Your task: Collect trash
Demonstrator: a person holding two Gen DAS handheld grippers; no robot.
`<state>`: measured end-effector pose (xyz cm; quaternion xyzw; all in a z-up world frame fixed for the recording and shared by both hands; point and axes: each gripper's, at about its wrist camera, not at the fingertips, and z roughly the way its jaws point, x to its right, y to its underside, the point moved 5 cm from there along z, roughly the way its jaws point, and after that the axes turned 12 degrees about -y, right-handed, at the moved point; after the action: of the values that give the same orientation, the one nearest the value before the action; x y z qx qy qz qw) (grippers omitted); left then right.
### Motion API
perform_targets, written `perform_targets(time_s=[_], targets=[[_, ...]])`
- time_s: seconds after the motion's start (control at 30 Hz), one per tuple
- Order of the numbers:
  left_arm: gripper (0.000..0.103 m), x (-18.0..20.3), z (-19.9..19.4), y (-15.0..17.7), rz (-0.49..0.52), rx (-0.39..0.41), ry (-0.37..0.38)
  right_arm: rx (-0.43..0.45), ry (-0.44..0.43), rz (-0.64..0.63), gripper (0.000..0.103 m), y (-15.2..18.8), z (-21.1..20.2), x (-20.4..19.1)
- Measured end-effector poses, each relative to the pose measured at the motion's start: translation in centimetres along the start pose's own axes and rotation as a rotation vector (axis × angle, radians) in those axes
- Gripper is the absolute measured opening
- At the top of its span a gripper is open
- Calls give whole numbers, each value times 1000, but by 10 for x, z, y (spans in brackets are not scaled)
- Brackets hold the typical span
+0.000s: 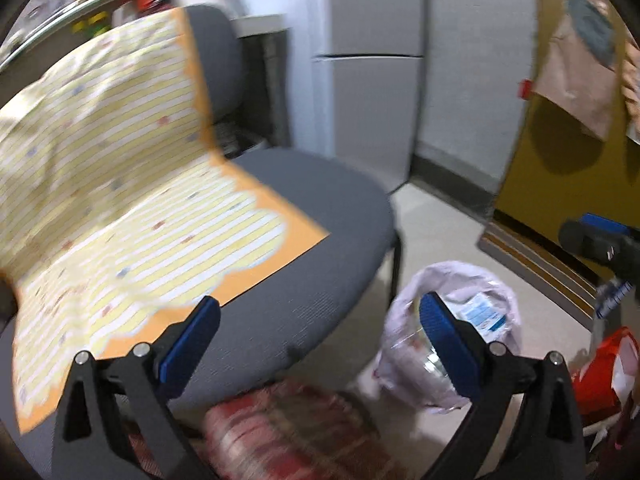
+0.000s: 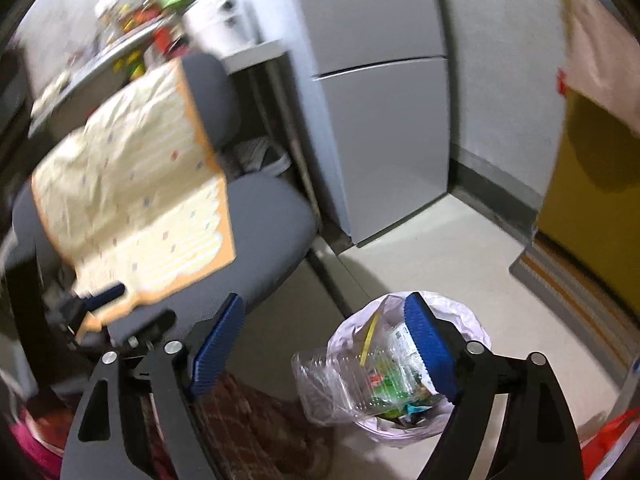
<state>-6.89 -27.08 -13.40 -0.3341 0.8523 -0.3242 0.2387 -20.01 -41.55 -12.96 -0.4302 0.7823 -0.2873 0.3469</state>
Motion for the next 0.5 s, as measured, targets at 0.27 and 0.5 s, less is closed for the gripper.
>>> perform_targets(time_s=[0.27, 0.5], targets=[[97, -67, -17, 32, -133, -86, -109, -28, -22, -116, 91, 1, 2, -43], [97, -99, -37, 45, -199, -128, -129, -85, -20, -174, 95, 2, 2, -68]])
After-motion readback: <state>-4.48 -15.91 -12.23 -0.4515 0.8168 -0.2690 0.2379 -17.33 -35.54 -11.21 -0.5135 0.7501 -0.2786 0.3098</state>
